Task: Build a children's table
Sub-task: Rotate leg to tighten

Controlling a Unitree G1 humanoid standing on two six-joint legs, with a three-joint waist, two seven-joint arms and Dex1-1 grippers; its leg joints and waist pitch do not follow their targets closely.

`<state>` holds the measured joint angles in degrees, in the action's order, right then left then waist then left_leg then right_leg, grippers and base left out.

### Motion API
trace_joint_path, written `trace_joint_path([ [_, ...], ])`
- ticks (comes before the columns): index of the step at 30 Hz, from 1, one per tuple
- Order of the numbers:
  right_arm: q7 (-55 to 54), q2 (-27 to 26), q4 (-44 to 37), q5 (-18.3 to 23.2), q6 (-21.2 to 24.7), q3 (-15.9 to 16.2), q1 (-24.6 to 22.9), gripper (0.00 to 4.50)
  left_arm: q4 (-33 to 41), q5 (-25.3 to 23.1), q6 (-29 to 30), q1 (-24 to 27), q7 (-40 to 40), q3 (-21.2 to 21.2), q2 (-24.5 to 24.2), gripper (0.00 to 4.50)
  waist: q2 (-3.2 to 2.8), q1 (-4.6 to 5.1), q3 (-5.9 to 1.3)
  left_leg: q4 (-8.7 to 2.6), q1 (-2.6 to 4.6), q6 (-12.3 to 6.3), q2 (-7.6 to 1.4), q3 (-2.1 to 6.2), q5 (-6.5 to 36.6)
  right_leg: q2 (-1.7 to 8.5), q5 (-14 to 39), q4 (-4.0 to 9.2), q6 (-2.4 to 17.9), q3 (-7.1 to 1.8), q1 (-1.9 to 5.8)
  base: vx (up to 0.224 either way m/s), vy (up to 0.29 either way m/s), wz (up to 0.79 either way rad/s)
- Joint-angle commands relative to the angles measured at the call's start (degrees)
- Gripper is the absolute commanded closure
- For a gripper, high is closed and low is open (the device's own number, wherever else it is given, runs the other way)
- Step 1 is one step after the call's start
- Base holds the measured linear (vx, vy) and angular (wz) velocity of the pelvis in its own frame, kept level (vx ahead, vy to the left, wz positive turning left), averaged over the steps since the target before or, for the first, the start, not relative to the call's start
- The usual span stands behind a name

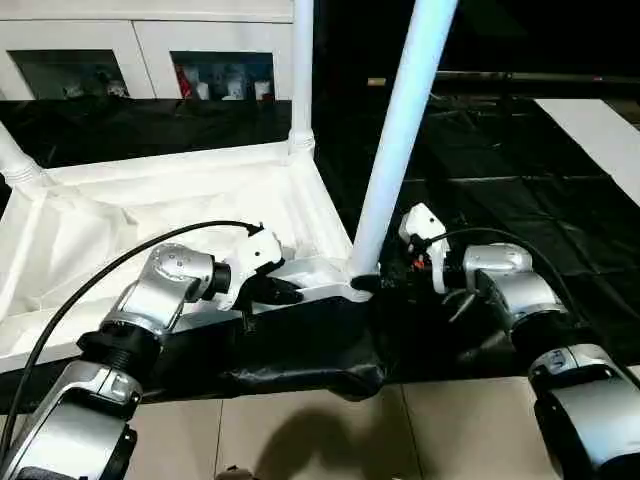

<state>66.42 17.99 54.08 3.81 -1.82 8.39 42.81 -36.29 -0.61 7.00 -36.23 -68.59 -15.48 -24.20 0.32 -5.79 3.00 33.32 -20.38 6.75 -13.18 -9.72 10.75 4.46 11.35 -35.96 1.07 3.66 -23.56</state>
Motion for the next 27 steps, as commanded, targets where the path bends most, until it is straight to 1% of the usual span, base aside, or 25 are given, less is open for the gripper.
trace_joint_path([
  [1, 0.09, -0.02, -0.75, 0.07, 0.6, -0.72, 0.0, 0.55, 0.48, 0.85, -0.71, -0.18, -2.55, -0.92, 0.93, 4.5, -0.52, 0.05, -4.17, -3.11, 0.06, -3.57, 0.1, -0.8, 7.09, 2.67, -0.96, 3.25, 16.3, -2.13, 3.86, 0.0, 0.0, 0.0],
  [2, 1.12, -0.07, -1.29, 0.37, 1.23, -0.85, -0.25, 0.55, 0.84, 0.95, -0.47, -0.2, -2.94, -0.93, 0.9, 4.5, -0.53, -0.01, -4.21, -3.05, 0.01, -3.76, 0.13, -0.8, 6.55, 2.64, -1.81, 3.15, 16.48, -2.13, 3.9, 0.0, 0.0, 0.0],
  [3, 1.61, -0.12, -1.6, 0.48, 1.34, -0.74, -0.45, 0.82, 0.96, 1.16, -0.31, -0.3, -3.12, -0.92, 0.82, 4.5, -0.57, -0.07, -4.25, -3.0, 0.0, -3.97, 0.12, -0.78, 6.01, 2.61, -2.72, 3.03, 16.65, -2.1, 3.89, 0.0, 0.0, 0.0],
  [6, 2.2, -0.4, -2.15, 1.22, 1.44, -0.95, -0.86, 0.93, 1.27, 1.43, -0.1, -0.35, -3.42, -1.0, 0.6, 4.5, -0.42, -0.17, -4.26, -2.97, -0.05, -4.34, 0.14, -0.77, 5.76, 2.61, -3.45, 2.97, 16.77, -2.05, 3.95, 0.0, 0.0, 0.0],
  [7, 2.47, -0.55, -2.31, 1.53, 1.65, -1.08, -0.98, 1.02, 1.14, 1.35, -0.26, -0.31, -3.46, -0.97, 0.55, 4.5, -0.39, -0.2, -4.22, -3.0, -0.05, -4.44, 0.11, -0.76, 5.81, 2.62, -3.18, 2.99, 16.6, -2.05, 3.91, 0.0, 0.0, 0.0],
  [8, 2.63, -0.73, -2.43, 1.62, 1.83, -1.03, -1.13, 1.27, 0.98, 1.29, -0.44, -0.22, -3.51, -0.93, 0.48, 4.5, -0.11, -0.16, -4.23, -3.01, -0.05, -4.5, 0.1, -0.81, 5.83, 2.64, -2.91, 3.0, 16.54, -2.06, 3.93, 0.0, 0.0, 0.0],
  [9, 2.68, -0.87, -2.48, 1.5, 1.99, -0.8, -1.23, 1.34, 0.89, 1.24, -0.57, -0.13, -3.57, -0.91, 0.37, 4.5, -0.29, -0.22, -4.15, -3.07, 0.04, -4.32, 0.05, -0.8, 6.38, 2.72, -1.21, 3.13, 16.43, -2.06, 3.79, 0.0, 0.0, 0.0],
  [10, 3.09, -0.95, -2.52, 1.24, 2.31, -0.04, -1.38, 1.34, 0.9, 1.16, -0.69, 0.04, -3.61, -0.86, 0.18, 4.5, 0.1, -0.18, -4.15, -3.07, 0.03, -4.32, 0.05, -0.86, 6.27, 2.69, -0.94, 3.17, 16.28, -2.08, 3.84, 0.0, 0.0, 0.0],
  [12, 3.09, -1.05, -2.16, 0.93, 2.14, 0.31, -1.36, 1.47, 0.75, 1.16, -0.84, 0.22, -3.45, -0.7, 0.17, 4.5, -0.01, -0.31, -4.1, -3.07, 0.01, -4.29, -0.01, -0.83, 5.95, 2.78, -0.42, 3.1, 16.11, -2.11, 3.75, 0.0, 0.0, 0.0],
  [13, 2.97, -1.08, -1.96, 0.77, 2.04, 0.35, -1.31, 1.6, 0.7, 1.07, -0.94, 0.33, -3.2, -0.63, 0.17, 4.5, 0.11, -0.38, -4.1, -3.06, 0.06, -4.24, -0.03, -0.87, 5.99, 2.78, 0.04, 3.1, 15.92, -2.13, 3.69, 0.0, 0.0, 0.0],
  [14, 2.87, -1.11, -1.63, 0.59, 1.98, 0.34, -1.1, 1.7, 0.87, 1.08, -0.9, 0.58, -3.09, -0.51, 0.11, 4.5, 0.79, -0.35, -4.05, -3.08, -0.04, -4.34, -0.02, -0.94, 5.79, 2.76, 0.36, 3.15, 15.62, -2.13, 3.76, 0.0, 0.0, 0.0],
  [15, 2.94, -1.1, -1.57, 0.55, 2.07, 0.29, -0.97, 1.75, 1.07, 1.13, -0.8, 0.71, -3.08, -0.42, 0.08, 4.5, 0.6, -0.46, -4.06, -3.06, -0.08, -4.3, 0.0, -0.87, 5.61, 2.85, 0.64, 3.05, 15.51, -2.16, 3.8, 0.0, 0.0, 0.0],
  [16, 2.94, -1.1, -1.57, 0.55, 2.07, 0.29, -0.97, 1.81, 1.07, 1.13, -0.8, 0.71, -3.08, -0.42, 0.08, 4.5, 0.54, -0.51, -4.02, -3.08, -0.08, -4.33, -0.02, -0.87, 5.45, 2.9, 1.25, 3.1, 15.14, -2.16, 3.74, 0.0, 0.0, 0.0],
  [18, 3.3, -1.02, -1.45, 0.38, 2.19, 0.36, -0.72, 1.93, 1.42, 1.22, -0.53, 0.86, -3.05, -0.28, 0.0, 4.5, 0.6, -0.52, -4.02, -3.08, -0.05, -4.27, -0.01, -0.9, 5.54, 2.91, 1.89, 3.16, 14.84, -2.17, 3.69, 0.0, 0.0, 0.0],
  [19, 3.19, -0.96, -1.08, 0.0, 1.96, 0.47, -0.61, 1.96, 1.74, 1.21, -0.42, 1.18, -2.92, -0.29, -0.13, 4.5, 0.43, -0.55, -4.01, -3.06, -0.11, -4.28, 0.01, -0.87, 5.34, 2.91, 1.72, 3.13, 14.76, -2.18, 3.7, 0.0, 0.0, 0.0],
  [21, 2.76, -1.03, -0.85, -0.23, 1.85, 0.42, -0.65, 1.98, 2.05, 1.19, -0.22, 1.51, -2.88, -0.28, -0.17, 4.5, 0.33, -0.57, -4.07, -3.01, -0.12, -4.32, 0.04, -0.86, 4.96, 2.86, 0.96, 3.04, 14.8, -2.15, 3.71, 0.0, 0.0, 0.0],
  [23, 2.61, -1.06, -0.87, -0.26, 1.85, 0.4, -0.71, 1.99, 2.16, 1.21, -0.14, 1.59, -2.89, -0.28, -0.16, 4.5, 0.36, -0.58, -4.12, -2.99, -0.12, -4.37, 0.01, -0.86, 4.69, 2.87, 0.3, 2.99, 14.95, -2.13, 3.72, 0.0, 0.0, 0.0],
  [24, 1.93, -1.2, -0.83, -0.21, 1.9, 0.19, -0.88, 2.0, 2.3, 1.15, 0.12, 1.68, -2.75, -0.3, -0.04, 4.5, 0.58, -0.59, -4.1, -2.99, -0.15, -4.44, 0.06, -0.89, 4.63, 2.83, 0.2, 3.0, 14.94, -2.12, 3.74, 0.0, 0.0, 0.0],
  [25, 0.78, -1.41, -0.56, -0.22, 2.03, -0.1, -1.06, 2.0, 2.33, 0.99, 0.35, 1.71, -2.42, -0.4, 0.17, 4.5, 0.94, -0.63, -4.09, -3.0, -0.19, -4.62, 0.07, -0.9, 4.46, 2.83, 0.2, 2.98, 14.91, -2.1, 3.78, 0.0, 0.0, 0.0],
  [26, -1.33, -1.79, 0.08, -0.37, 2.08, -0.52, -1.23, 2.0, 2.12, 0.76, 0.82, 1.65, -1.52, -0.38, 0.63, 4.5, 0.92, -0.72, -4.06, -3.03, -0.17, -4.57, 0.04, -0.88, 4.39, 2.92, 0.5, 2.94, 14.86, -2.12, 3.75, 0.0, 0.0, 0.0],
  [27, -4.23, -2.41, 1.16, -0.46, 2.12, -1.18, -1.29, 2.0, 1.46, 0.51, 1.56, 1.34, 0.13, -0.14, 1.42, 4.5, 0.68, -0.73, -3.93, -3.12, -0.16, -4.38, 0.02, -0.85, 4.88, 2.96, 1.97, 3.13, 14.6, -2.09, 3.61, 0.0, 0.0, 0.0],
])
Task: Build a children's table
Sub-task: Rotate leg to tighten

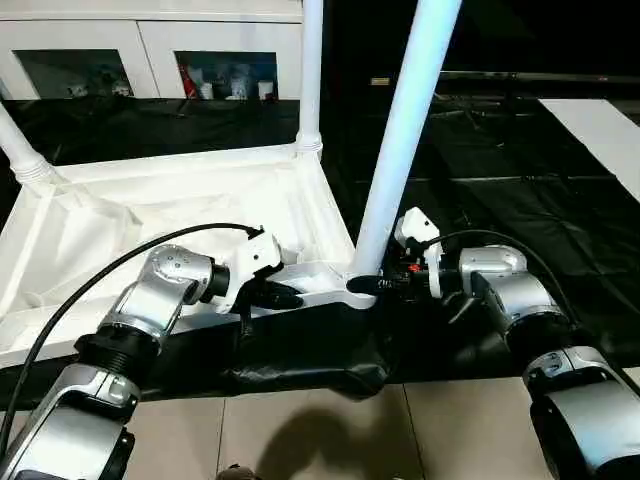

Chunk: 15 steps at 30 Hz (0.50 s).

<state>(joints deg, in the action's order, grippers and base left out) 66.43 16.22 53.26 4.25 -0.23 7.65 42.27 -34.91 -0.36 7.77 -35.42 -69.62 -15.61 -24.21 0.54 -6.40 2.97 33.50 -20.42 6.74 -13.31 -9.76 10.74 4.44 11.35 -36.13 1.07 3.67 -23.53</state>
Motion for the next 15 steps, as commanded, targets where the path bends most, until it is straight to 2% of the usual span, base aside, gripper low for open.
trace_joint_path([
  [1, -8.91, -1.7, 3.7, -0.63, 1.01, -1.78, -0.59, 2.01, -1.12, -0.2, 1.33, -0.09, 3.82, 0.33, 2.7, 4.5, 0.6, -0.1, -3.73, -3.44, -0.06, -3.75, 0.13, -0.81, 5.99, 3.08, 4.16, 3.53, 14.22, -2.14, 3.46, 0.0, 0.0, 0.0],
  [3, -17.58, -3.64, 6.36, 0.22, 2.05, -4.43, -0.15, 2.01, -3.3, -1.12, 2.6, -1.44, 8.79, 0.81, 5.14, 4.5, 0.59, 0.2, -3.28, -3.83, 0.25, -2.31, 0.23, -0.8, 8.97, 3.2, 10.38, 4.43, 12.8, -2.24, 3.16, 0.0, 0.0, 0.0],
  [4, -21.11, -4.4, 7.26, 0.65, 2.51, -5.53, 0.06, 2.01, -4.15, -1.52, 3.21, -2.04, 10.77, 0.93, 6.15, 4.5, 0.56, 0.33, -3.17, -4.05, 0.61, -0.96, 0.2, -0.73, 10.85, 3.32, 14.93, 4.88, 11.53, -2.37, 3.05, 0.0, 0.0, 0.0],
  [5, -24.94, -5.45, 8.14, 1.58, 3.62, -7.04, 0.32, 2.01, -5.63, -1.93, 3.67, -3.15, 13.73, 1.24, 7.71, 4.5, 0.39, 0.33, -3.15, -4.12, 0.81, -0.4, 0.21, -0.67, 11.69, 3.39, 16.68, 5.11, 10.97, -2.41, 2.98, 0.0, 0.0, 0.0],
  [6, -28.97, -6.41, 8.96, 2.21, 4.4, -8.29, 0.6, 2.01, -7.5, -2.05, 4.61, -4.57, 17.22, 1.98, 9.45, 4.5, -0.12, 0.45, -3.36, -4.18, 0.83, 0.37, 0.24, -0.46, 12.24, 3.42, 18.1, 5.2, 9.96, -2.43, 3.12, 0.0, 0.0, 0.0],
  [7, -29.72, -6.56, 9.09, 2.28, 4.53, -8.49, 0.66, 2.02, -7.85, -2.03, 4.75, -4.82, 17.77, 2.13, 9.73, 4.5, 0.21, 0.7, -3.37, -4.12, 0.76, 0.26, 0.32, -0.68, 12.18, 3.22, 17.29, 5.36, 9.82, -2.48, 3.01, 0.0, 0.0, 0.0],
  [8, -38.02, -8.23, 10.55, 3.25, 5.83, -10.65, 1.23, 2.02, -12.23, -1.95, 6.06, -7.89, 24.04, 3.62, 12.68, 4.5, 0.02, 1.03, -3.25, -4.09, 0.74, 0.52, 0.56, -0.65, 12.35, 2.85, 16.98, 5.35, 9.6, -2.5, 2.9, 0.0, 0.0, 0.0],
  [9, -41.47, -8.91, 11.15, 3.63, 6.27, -11.5, 1.45, 2.02, -14.21, -1.93, 6.54, -9.22, 26.63, 4.21, 13.81, 4.5, 0.14, 1.06, -3.24, -4.06, 0.98, 0.53, 0.7, -0.74, 12.72, 2.82, 17.79, 5.61, 9.41, -2.52, 2.68, 0.0, 0.0, 0.0],
  [10, -47.78, -10.25, 12.09, 4.32, 6.15, -13.0, 1.86, 2.03, -17.12, -2.31, 6.28, -11.18, 30.41, 4.63, 15.18, 4.5, 0.03, 0.94, -3.58, -3.98, 1.17, 0.62, 0.73, -0.6, 12.31, 3.02, 17.67, 5.51, 9.48, -2.58, 2.82, 0.0, 0.0, 0.0],
  [11, -48.64, -10.45, 12.2, 4.43, 6.09, -13.23, 1.92, 2.06, -17.5, -2.41, 6.19, -11.45, 30.91, 4.63, 15.35, 4.5, 0.0, 0.92, -3.56, -3.98, 1.03, 0.64, 0.72, -0.63, 11.88, 2.88, 16.26, 5.48, 9.51, -2.59, 2.64, 0.0, 0.0, 0.0],
  [13, -53.58, -11.99, 12.74, 5.21, 5.25, -14.65, 2.57, 2.08, -19.46, -2.58, 5.74, -13.04, 33.48, 5.04, 16.28, 4.5, 0.09, 1.07, -3.66, -3.95, 0.63, 0.31, 0.82, -0.56, 11.62, 2.82, 14.16, 5.3, 9.79, -2.51, 3.01, 0.0, 0.0, 0.0],
  [14, -56.31, -12.89, 13.07, 5.41, 4.72, -15.34, 3.02, 2.09, -20.49, -2.7, 5.41, -13.89, 34.6, 5.3, 16.82, 4.5, -0.02, 1.12, -3.8, -3.88, 0.45, 0.04, 0.9, -0.57, 10.71, 2.77, 12.18, 5.12, 10.02, -2.56, 3.07, 0.0, 0.0, 0.0],
  [15, -60.1, -14.78, 13.75, 5.09, 3.58, -15.89, 4.17, 2.09, -22.44, -3.37, 4.23, -15.45, 36.0, 5.41, 17.7, 4.5, -0.68, 1.08, -3.84, -3.83, 0.5, 0.03, 0.96, -0.53, 10.7, 2.82, 11.66, 5.08, 10.25, -2.58, 2.85, 0.0, 0.0, 0.0],
])
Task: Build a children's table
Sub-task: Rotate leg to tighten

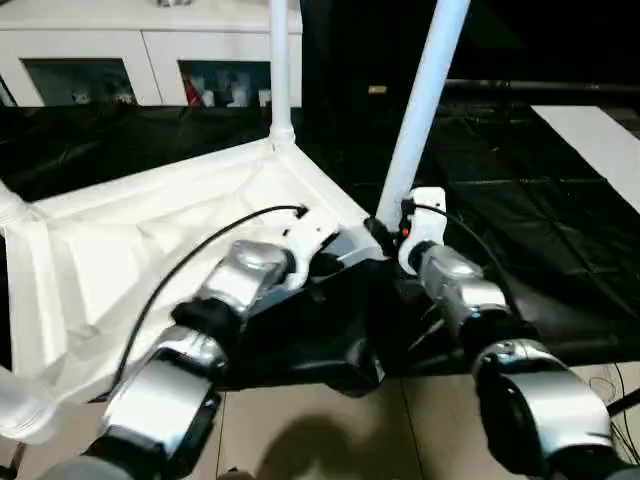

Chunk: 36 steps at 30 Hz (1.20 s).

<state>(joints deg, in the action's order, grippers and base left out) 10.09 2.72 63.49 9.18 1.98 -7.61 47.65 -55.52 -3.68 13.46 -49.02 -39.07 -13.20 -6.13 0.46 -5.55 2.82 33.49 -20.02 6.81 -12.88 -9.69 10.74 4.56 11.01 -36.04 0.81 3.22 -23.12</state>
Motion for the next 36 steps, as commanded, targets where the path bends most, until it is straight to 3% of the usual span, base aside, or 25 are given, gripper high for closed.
trace_joint_path([
  [1, -4.38, -1.64, 3.64, 0.02, 1.14, -0.68, -0.95, 2.09, -2.15, -0.23, -1.75, -2.09, 5.5, 2.96, -0.25, 4.5, -0.2, 0.39, -3.75, -3.8, 0.08, 0.03, 0.58, -0.61, 10.63, 2.56, 11.08, 4.93, 10.69, -2.08, 2.59, 0.0, 0.0, 0.0],
  [3, -4.8, -2.94, 3.64, -0.66, 0.05, -0.27, 0.41, 2.09, -2.4, -1.19, -3.25, -2.39, 3.11, 1.88, -0.36, 4.5, -0.85, 0.36, -3.83, -3.75, -0.21, -0.29, 0.6, -0.48, 9.81, 2.61, 8.26, 4.6, 11.36, -2.05, 2.88, 0.0, 0.0, 0.0],
  [4, -4.45, -3.11, 3.37, -1.14, -0.47, 0.11, 0.79, 2.09, -2.23, -1.54, -3.69, -2.26, 1.9, 1.25, -0.65, 4.5, -0.52, 0.36, -3.88, -3.7, -0.36, -0.73, 0.6, -0.51, 9.29, 2.56, 6.67, 4.51, 11.71, -1.95, 3.13, 0.0, 0.0, 0.0],
  [7, -2.97, -3.03, 2.69, -1.06, -0.84, 0.07, 0.82, 2.09, -2.03, -1.98, -5.14, -1.84, -0.13, 0.29, -1.24, 4.5, -0.57, 0.37, -3.86, -3.68, -0.47, -1.72, 0.58, -0.54, 8.32, 2.61, 4.69, 4.34, 12.41, -1.9, 3.3, 0.0, 0.0, 0.0],
  [9, 0.13, -2.87, 1.11, -0.79, -2.35, 0.45, 0.19, 1.53, -3.15, -1.71, -5.95, -2.2, -0.54, 0.33, -1.32, 4.5, -0.69, 0.35, -3.8, -3.72, -0.36, -2.16, 0.53, -0.58, 8.75, 2.68, 5.04, 4.48, 12.84, -1.9, 3.28, 0.0, 0.0, 0.0],
  [13, 0.53, -1.67, -2.91, -2.39, -4.32, 2.21, -2.08, 1.29, -3.54, -1.16, -7.84, -2.02, -2.48, -0.02, -1.24, 4.5, -0.61, 0.43, -3.7, -3.77, -0.43, -2.26, 0.53, -0.6, 8.44, 2.69, 4.96, 4.56, 12.81, -1.92, 3.43, 0.0, 0.0, 0.0],
  [15, 1.65, -0.62, -6.36, -3.79, -4.83, 3.93, -3.8, 0.94, -4.13, -0.84, -9.63, -2.09, -3.83, 0.12, -1.02, 4.5, -0.7, 0.53, -3.61, -3.8, -0.33, -2.33, 0.52, -0.66, 8.66, 2.6, 5.43, 4.73, 12.55, -1.94, 3.39, 0.0, 0.0, 0.0],
  [16, 1.83, 0.25, -8.77, -4.64, -4.78, 4.83, -5.06, 0.9, -4.43, -0.68, -11.03, -2.08, -3.87, 0.37, -0.8, 4.5, -0.31, 0.6, -3.69, -3.76, -0.33, -2.35, 0.53, -0.69, 8.46, 2.57, 5.5, 4.71, 12.31, -1.97, 3.54, 0.0, 0.0, 0.0],
  [17, 1.67, 0.49, -9.33, -4.86, -4.68, 4.84, -5.39, 0.9, -4.51, -0.75, -11.57, -2.03, -3.72, 0.56, -0.7, 4.5, -0.42, 0.52, -3.74, -3.71, -0.31, -2.53, 0.52, -0.7, 8.04, 2.66, 5.22, 4.58, 12.42, -2.06, 3.53, 0.0, 0.0, 0.0],
  [18, 2.95, 1.24, -12.35, -4.35, -3.39, 4.8, -6.85, 0.9, -4.19, -0.01, -12.63, -1.96, -3.91, 1.38, -0.38, 4.5, 0.35, 0.63, -3.71, -3.7, -0.44, -2.81, 0.54, -0.76, 7.7, 2.6, 5.42, 4.68, 12.31, -2.04, 3.61, 0.0, 0.0, 0.0],
  [19, 4.56, 2.48, -16.45, -3.99, -1.52, 5.05, -8.87, 0.88, -3.23, 1.44, -12.56, -1.85, -5.24, 2.47, -0.07, 4.06, 0.15, 0.35, -3.78, -3.61, -0.29, -3.31, 0.52, -0.8, 7.01, 2.69, 5.26, 4.58, 12.07, -2.12, 3.57, 0.0, 0.0, 0.0],
  [21, 9.07, 4.26, -22.48, -2.91, 1.27, 5.94, -11.96, 0.88, -1.3, 3.36, -12.07, -1.5, -7.27, 3.71, 0.05, 3.95, 0.37, 0.06, -3.74, -3.48, -0.42, -4.77, 0.62, -0.8, 4.7, 2.44, 1.81, 4.33, 12.25, -2.14, 3.82, 0.0, 0.0, 0.0],
  [23, 14.78, 6.27, -28.52, -1.56, 3.92, 7.53, -15.31, 0.88, 1.71, 5.22, -10.38, -0.61, -9.92, 4.48, -0.34, 3.75, 0.08, -0.32, -4.01, -3.41, -0.37, -5.72, 0.25, -0.7, 3.54, 2.55, -2.2, 3.81, 13.53, -2.02, 3.8, 0.0, 0.0, 0.0],
  [26, 20.55, 9.16, -34.83, -0.5, 5.98, 9.75, -18.79, 0.88, 7.99, 7.71, -7.12, 1.6, -13.89, 4.88, -1.8, 3.52, 0.08, -0.05, -4.01, -3.34, -0.59, -6.55, 0.19, -0.69, 2.93, 2.51, -5.62, 3.49, 15.08, -1.81, 3.8, 0.0, 0.0, 0.0],
  [27, 20.84, 9.37, -35.2, -0.49, 6.04, 9.88, -18.98, 0.88, 8.57, 7.89, -6.82, 1.79, -14.12, 4.9, -1.92, 3.48, 0.25, -0.03, -4.12, -3.21, -0.77, -7.26, 0.04, -0.63, 2.0, 2.72, -7.52, 3.31, 15.6, -1.82, 3.99, 0.0, 0.0, 0.0],
  [28, 23.49, 10.3, -37.51, 0.72, 7.26, 10.49, -20.01, 0.88, 13.1, 9.4, -3.41, 3.19, -16.22, 4.93, -3.17, 3.41, 0.82, 0.16, -4.12, -3.12, -0.97, -7.69, 0.24, -0.72, 1.44, 2.63, -7.84, 3.24, 15.73, -1.76, 4.13, 0.0, 0.0, 0.0],
  [29, 25.99, 10.62, -39.0, 2.27, 8.42, 10.91, -20.48, 0.88, 17.74, 10.44, 0.42, 4.63, -18.58, 4.39, -4.99, 3.24, 1.09, 0.12, -4.09, -3.15, -1.0, -8.24, 0.15, -0.73, 1.37, 2.85, -7.23, 3.12, 15.87, -1.77, 4.29, 0.0, 0.0, 0.0],
  [30, 27.8, 10.77, -39.74, 3.08, 8.79, 11.45, -20.73, 0.88, 20.91, 10.69, 2.66, 5.8, -20.29, 3.56, -6.57, 3.13, 0.9, 0.18, -3.94, -3.22, -1.21, -8.35, 0.09, -0.7, 1.57, 2.9, -6.03, 3.19, 15.62, -1.74, 4.11, 0.0, 0.0, 0.0],
  [31, 30.26, 11.12, -41.48, 4.04, 9.89, 12.24, -21.36, 0.88, 24.98, 10.73, 5.61, 7.35, -22.38, 2.52, -8.69, 3.08, 1.32, 0.2, -3.94, -3.27, -1.1, -8.34, -0.04, -0.75, 1.97, 3.0, -3.72, 3.36, 15.23, -1.71, 3.95, 0.0, 0.0, 0.0],
  [33, 32.31, 11.1, -42.48, 4.55, 10.9, 13.08, -21.58, 0.88, 29.69, 10.5, 8.91, 9.57, -24.06, 1.49, -11.7, 3.08, 0.82, 0.25, -3.85, -3.33, -0.82, -7.35, -0.29, -0.74, 2.36, 2.93, -1.82, 3.33, 14.7, -1.85, 3.62, 0.0, 0.0, 0.0],
  [34, 33.56, 10.65, -42.83, 4.67, 12.04, 13.74, -21.42, 0.88, 35.15, 10.59, 12.55, 12.56, -25.64, 0.66, -15.21, 3.02, 0.92, 0.33, -3.74, -3.44, -0.73, -6.75, -0.44, -0.74, 2.39, 2.84, -1.56, 3.21, 14.57, -1.87, 3.4, 0.0, 0.0, 0.0],
  [36, 33.69, 10.33, -42.51, 4.5, 12.34, 13.95, -21.09, 0.88, 37.5, 10.56, 14.06, 13.94, -26.23, 0.25, -16.84, 2.72, 0.68, 0.4, -3.54, -3.47, -0.45, -5.86, -0.22, -1.0, 2.68, 2.42, -0.78, 3.48, 14.45, -1.91, 2.91, 0.0, 0.0, 0.0],
])
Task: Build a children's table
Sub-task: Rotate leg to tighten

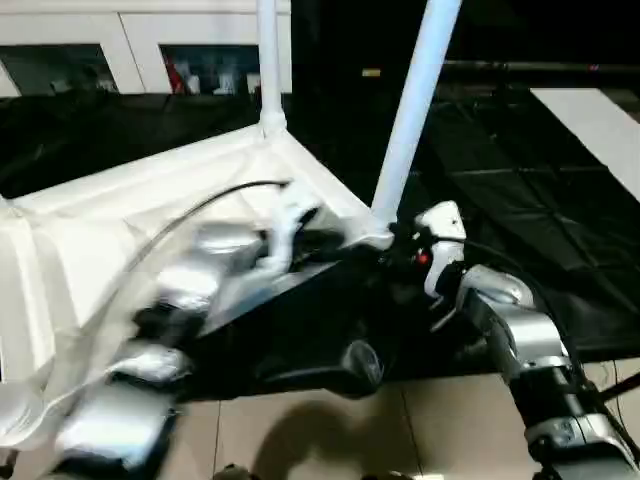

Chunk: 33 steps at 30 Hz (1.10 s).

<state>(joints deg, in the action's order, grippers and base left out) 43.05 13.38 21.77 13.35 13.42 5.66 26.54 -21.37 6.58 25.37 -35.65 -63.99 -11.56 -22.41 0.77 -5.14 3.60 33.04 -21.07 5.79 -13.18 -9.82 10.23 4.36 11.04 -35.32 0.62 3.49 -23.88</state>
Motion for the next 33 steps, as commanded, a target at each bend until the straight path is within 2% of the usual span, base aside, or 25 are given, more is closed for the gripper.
trace_joint_path([
  [1, -0.17, -2.18, 1.66, -0.14, 0.41, 0.32, 2.18, 0.88, 8.41, -0.34, 4.19, 4.56, -3.21, -2.4, -5.1, 2.68, 0.1, -0.18, -4.37, -3.06, 0.83, -4.14, -0.05, -0.87, 3.02, 2.64, -1.24, 2.6, 14.85, -2.23, 3.48, 0.0, 0.0, 0.0],
  [2, -0.17, -2.18, 1.66, -0.14, 0.41, 0.32, 2.18, 0.88, 8.41, -0.34, 4.19, 4.56, -3.21, -2.4, -5.1, 2.71, -0.18, -0.14, -4.55, -3.17, 0.84, -3.52, -0.38, -0.61, 3.73, 3.1, -0.84, 2.29, 15.05, -2.18, 3.43, 0.0, 0.0, 0.0],
  [3, -0.75, -3.21, 2.93, -0.48, -0.1, 0.19, 3.43, 0.88, 10.59, -1.06, 4.71, 6.71, -3.47, -2.56, -7.1, 2.69, 0.05, 0.13, -4.24, -3.34, 0.63, -2.67, -0.04, -0.77, 4.41, 2.6, 0.11, 2.51, 14.46, -2.1, 3.52, 0.0, 0.0, 0.0],
  [4, -1.48, -4.02, 4.4, -0.83, -0.95, 0.04, 4.53, 0.88, 11.03, -1.98, 4.84, 7.57, -2.75, -2.44, -7.67, 2.36, 0.22, 0.24, -4.18, -3.43, 0.7, -2.08, 0.03, -0.8, 4.8, 2.56, 0.62, 2.57, 14.16, -2.17, 3.51, 0.0, 0.0, 0.0],
  [7, -3.49, -5.91, 7.79, -1.22, -3.0, -0.32, 7.19, 0.88, 14.51, -2.03, 7.9, 9.38, -2.15, -2.63, -9.08, 2.25, 0.24, -0.12, -3.98, -3.58, 1.22, -0.53, -0.08, -0.97, 6.44, 2.73, 3.05, 2.8, 13.65, -2.31, 3.04, 0.0, 0.0, 0.0],
  [8, -4.03, -6.49, 8.47, -0.89, -3.0, -0.51, 7.85, 0.88, 16.68, -1.27, 9.92, 10.06, -2.1, -2.68, -9.61, 2.25, 0.49, -0.04, -3.9, -3.65, 1.19, -0.31, -0.02, -0.98, 6.92, 2.7, 3.5, 2.84, 13.53, -2.33, 3.07, 0.0, 0.0, 0.0],
  [9, -4.22, -6.69, 8.72, -0.77, -2.9, -0.61, 8.07, 0.88, 17.23, -1.06, 10.4, 10.23, -2.1, -2.69, -9.73, 2.25, 0.73, -0.03, -4.02, -3.7, 0.83, 0.1, 0.02, -0.79, 6.67, 2.85, 3.41, 2.59, 13.15, -2.34, 3.51, 0.0, 0.0, 0.0],
  [10, -4.94, -7.28, 9.86, -0.72, -3.06, -0.87, 8.89, 0.88, 18.35, -0.51, 11.64, 10.56, -2.12, -2.76, -9.97, 2.12, 0.78, -0.15, -3.89, -3.7, 0.91, 0.21, 0.1, -0.88, 6.8, 2.75, 3.76, 2.81, 12.59, -2.39, 3.36, 0.0, 0.0, 0.0],
  [11, -5.61, -7.91, 10.97, -0.53, -3.37, -1.19, 9.7, 0.88, 19.92, -0.28, 13.19, 11.03, -1.89, -2.94, -10.49, 1.85, 0.93, -0.04, -4.07, -3.69, 0.69, 0.58, 0.19, -0.76, 6.43, 2.83, 3.35, 2.5, 12.61, -2.41, 3.58, 0.0, 0.0, 0.0],
  [12, -8.27, -9.38, 14.48, -0.53, -4.34, -2.37, 11.89, 0.88, 21.43, -1.03, 15.01, 11.72, -1.12, -3.55, -11.51, 1.88, 1.1, -0.05, -4.1, -3.71, 0.62, 0.67, 0.22, -0.74, 6.21, 2.83, 3.39, 2.52, 12.5, -2.37, 3.62, 0.0, 0.0, 0.0],
  [13, -9.01, -9.79, 15.49, -0.54, -4.67, -2.77, 12.5, 0.88, 22.03, -1.29, 15.58, 11.99, -0.77, -3.75, -11.89, 1.9, 1.08, 0.0, -4.01, -3.73, 0.83, 0.99, 0.24, -0.77, 6.93, 2.83, 4.39, 2.6, 12.55, -2.38, 3.28, 0.0, 0.0, 0.0],
  [14, -10.47, -10.49, 17.35, -0.43, -5.42, -3.63, 13.65, 0.88, 22.51, -2.13, 15.92, 12.31, -0.02, -4.04, -12.49, 1.79, 1.35, 0.05, -3.98, -3.74, 0.67, 1.09, 0.28, -0.75, 7.07, 2.82, 4.79, 2.63, 12.34, -2.37, 3.43, 0.0, 0.0, 0.0],
  [15, -12.01, -11.13, 19.59, -0.23, -6.04, -4.69, 14.96, 0.88, 22.94, -3.13, 16.17, 12.7, 0.85, -4.1, -12.91, 1.44, 1.46, 0.07, -3.96, -3.74, 0.63, 1.42, 0.28, -0.73, 7.45, 2.88, 5.62, 2.61, 11.85, -2.44, 3.36, 0.0, 0.0, 0.0],
  [16, -13.9, -11.58, 21.66, -0.24, -7.15, -5.62, 16.23, 0.88, 22.94, -4.18, 15.95, 12.98, 1.78, -3.99, -13.27, 1.44, 1.38, 0.05, -3.94, -3.81, 0.65, 1.5, 0.32, -0.69, 7.48, 2.79, 5.82, 2.66, 11.62, -2.4, 3.43, 0.0, 0.0, 0.0],
  [18, -17.53, -12.3, 24.82, 0.55, -8.37, -7.7, 18.21, 0.88, 22.99, -6.3, 15.48, 13.48, 3.8, -3.56, -13.85, 1.39, 1.87, -0.02, -3.97, -3.83, 0.82, 1.74, 0.24, -0.76, 7.13, 2.7, 5.26, 2.63, 11.42, -2.35, 3.29, 0.0, 0.0, 0.0],
  [19, -19.02, -12.48, 25.6, 0.89, -8.76, -8.5, 18.73, 0.88, 23.0, -6.96, 15.64, 13.63, 4.49, -3.43, -14.14, 1.39, 1.87, -0.02, -3.97, -3.83, 0.82, 1.74, 0.24, -0.76, 7.13, 2.7, 5.26, 2.63, 11.42, -2.35, 3.29, 0.0, 0.0, 0.0],
  [21, -20.89, -12.76, 26.41, 1.66, -9.13, -9.78, 19.26, 0.88, 23.19, -7.73, 15.88, 13.88, 5.14, -3.45, -14.66, 1.03, 1.66, -0.02, -4.0, -3.76, 0.87, 2.46, 0.33, -0.74, 7.74, 2.57, 5.14, 2.47, 10.62, -2.28, 3.22, 0.0, 0.0, 0.0],
  [22, -23.8, -13.04, 27.84, 3.25, -9.41, -12.1, 19.99, 0.88, 23.55, -8.32, 16.34, 14.2, 6.36, -3.48, -15.13, 1.0, 1.7, 0.07, -3.98, -3.74, 0.84, 2.57, 0.35, -0.78, 7.82, 2.52, 5.04, 2.46, 10.43, -2.32, 3.22, 0.0, 0.0, 0.0],
  [25, -25.38, -13.16, 29.31, 3.81, -10.09, -13.43, 20.52, 0.88, 24.04, -8.11, 16.84, 14.42, 7.64, -3.46, -15.29, 0.78, 1.83, 0.14, -4.08, -3.74, 0.87, 2.86, 0.34, -0.72, 8.34, 2.46, 5.24, 2.41, 10.23, -2.25, 3.25, 0.0, 0.0, 0.0],
  [27, -27.16, -13.07, 31.16, 4.95, -10.8, -15.77, 20.96, 0.88, 23.6, -8.3, 16.32, 14.08, 9.51, -3.32, -14.84, 0.55, 1.47, -0.08, -4.11, -3.61, 1.33, 3.09, 0.31, -0.88, 9.44, 2.37, 5.04, 2.49, 10.5, -2.29, 2.79, 0.0, 0.0, 0.0],
  [29, -29.78, -12.46, 32.87, 5.65, -11.7, -17.63, 21.29, 0.88, 22.88, -8.75, 15.67, 13.52, 11.03, -2.91, -14.18, 0.53, 1.49, -0.17, -4.11, -3.6, 1.23, 3.29, 0.31, -0.87, 9.68, 2.31, 4.9, 2.39, 10.73, -2.26, 2.84, 0.0, 0.0, 0.0],
  [31, -34.54, -10.91, 36.36, 5.77, -14.02, -20.18, 22.09, 0.88, 22.39, -8.95, 14.61, 12.84, 12.54, -1.82, -13.17, 0.31, 1.44, -0.62, -4.11, -3.56, 1.48, 3.85, 0.26, -0.93, 10.74, 2.37, 6.14, 2.5, 10.44, -2.23, 2.58, 0.0, 0.0, 0.0],
  [32, -34.71, -10.82, 36.49, 5.78, -14.14, -20.28, 22.1, 0.88, 22.41, -8.94, 14.58, 12.82, 12.6, -1.75, -13.14, 0.21, 1.44, -0.76, -4.08, -3.55, 1.54, 3.97, 0.28, -0.97, 10.96, 2.32, 6.42, 2.57, 10.32, -2.25, 2.51, 0.0, 0.0, 0.0],
  [33, -36.77, -9.68, 38.0, 6.2, -15.17, -21.62, 22.47, 0.88, 22.61, -8.89, 14.16, 12.65, 13.04, -1.09, -13.0, 0.17, 1.11, -1.15, -4.05, -3.53, 1.77, 4.19, 0.28, -1.01, 11.8, 2.29, 6.95, 2.66, 10.05, -2.24, 2.31, 0.0, 0.0, 0.0],
])
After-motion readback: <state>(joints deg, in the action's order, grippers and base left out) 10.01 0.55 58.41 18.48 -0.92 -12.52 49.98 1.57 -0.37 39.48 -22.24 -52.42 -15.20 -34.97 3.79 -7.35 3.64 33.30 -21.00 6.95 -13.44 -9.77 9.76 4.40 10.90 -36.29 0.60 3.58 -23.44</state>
